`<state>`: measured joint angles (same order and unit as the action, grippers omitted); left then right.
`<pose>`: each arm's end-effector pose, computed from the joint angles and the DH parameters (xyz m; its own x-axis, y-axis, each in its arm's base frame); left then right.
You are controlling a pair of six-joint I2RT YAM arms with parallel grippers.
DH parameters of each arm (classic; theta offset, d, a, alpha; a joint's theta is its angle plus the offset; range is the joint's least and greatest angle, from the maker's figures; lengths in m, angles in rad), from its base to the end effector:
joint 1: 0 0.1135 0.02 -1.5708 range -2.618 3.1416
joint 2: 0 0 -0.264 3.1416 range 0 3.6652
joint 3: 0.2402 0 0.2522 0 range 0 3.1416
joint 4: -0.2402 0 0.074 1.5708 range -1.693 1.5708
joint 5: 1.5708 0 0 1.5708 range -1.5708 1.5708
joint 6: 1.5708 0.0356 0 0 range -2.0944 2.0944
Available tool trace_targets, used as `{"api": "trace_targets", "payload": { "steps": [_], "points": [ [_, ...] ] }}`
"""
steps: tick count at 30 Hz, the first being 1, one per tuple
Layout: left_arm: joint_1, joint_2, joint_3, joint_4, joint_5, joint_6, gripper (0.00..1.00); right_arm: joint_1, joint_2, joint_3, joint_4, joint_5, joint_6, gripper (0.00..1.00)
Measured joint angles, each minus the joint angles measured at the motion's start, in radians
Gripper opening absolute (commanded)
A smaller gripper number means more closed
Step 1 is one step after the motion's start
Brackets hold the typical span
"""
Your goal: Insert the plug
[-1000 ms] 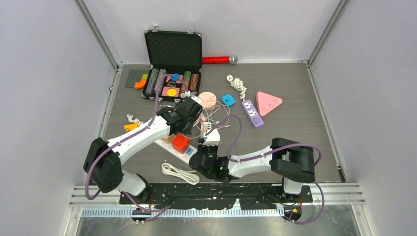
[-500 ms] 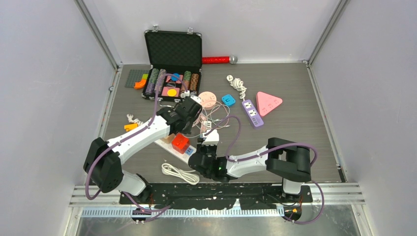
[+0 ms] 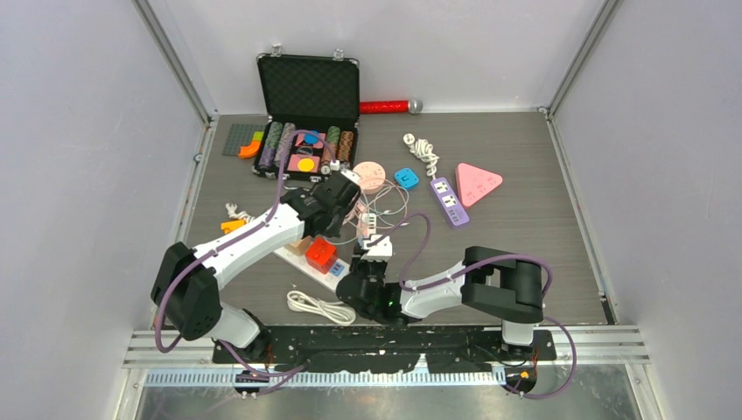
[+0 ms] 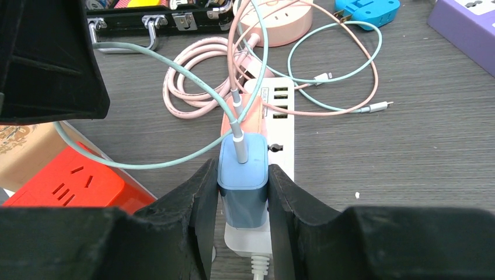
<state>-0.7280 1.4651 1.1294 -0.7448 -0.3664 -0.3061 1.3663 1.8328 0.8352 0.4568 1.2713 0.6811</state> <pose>0.2277 -0.1859 0.2574 -0.7772 0.3159 -0.5442 0.2738 0.9485 0.1595 0.1032 0.3300 0.1517 -0.1584 0.1511 -0.9757 -0.0294 0.9871 0.1576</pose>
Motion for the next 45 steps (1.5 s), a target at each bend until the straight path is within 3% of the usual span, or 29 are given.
{"api": "trace_targets", "payload": {
  "steps": [6,10,14,19,23,36,45],
  "points": [
    [0.011,0.002,0.002,-0.001,0.014,0.000,0.02,0.006,0.035,-0.022,0.158,0.029,-0.116,0.05],
    [0.019,0.002,0.015,-0.005,0.030,0.000,0.09,0.007,0.026,-0.024,0.154,0.008,-0.152,0.05],
    [0.026,0.002,0.026,-0.007,0.060,0.003,0.23,-0.006,-0.053,-0.023,0.001,-0.093,-0.130,0.05],
    [0.037,-0.022,0.028,-0.008,0.113,0.010,0.51,-0.038,-0.220,-0.044,-0.144,-0.260,-0.131,0.05],
    [0.042,-0.090,0.029,-0.007,0.174,0.023,0.62,-0.084,-0.355,-0.063,-0.195,-0.414,-0.153,0.05],
    [0.043,-0.294,0.031,-0.009,0.409,0.061,0.60,-0.380,-0.565,-0.111,-0.325,-1.198,-0.388,0.05],
    [0.043,-0.390,0.005,0.011,0.599,0.142,0.62,-0.406,-0.642,-0.117,-0.342,-1.568,-0.568,0.06]
  ]
}}
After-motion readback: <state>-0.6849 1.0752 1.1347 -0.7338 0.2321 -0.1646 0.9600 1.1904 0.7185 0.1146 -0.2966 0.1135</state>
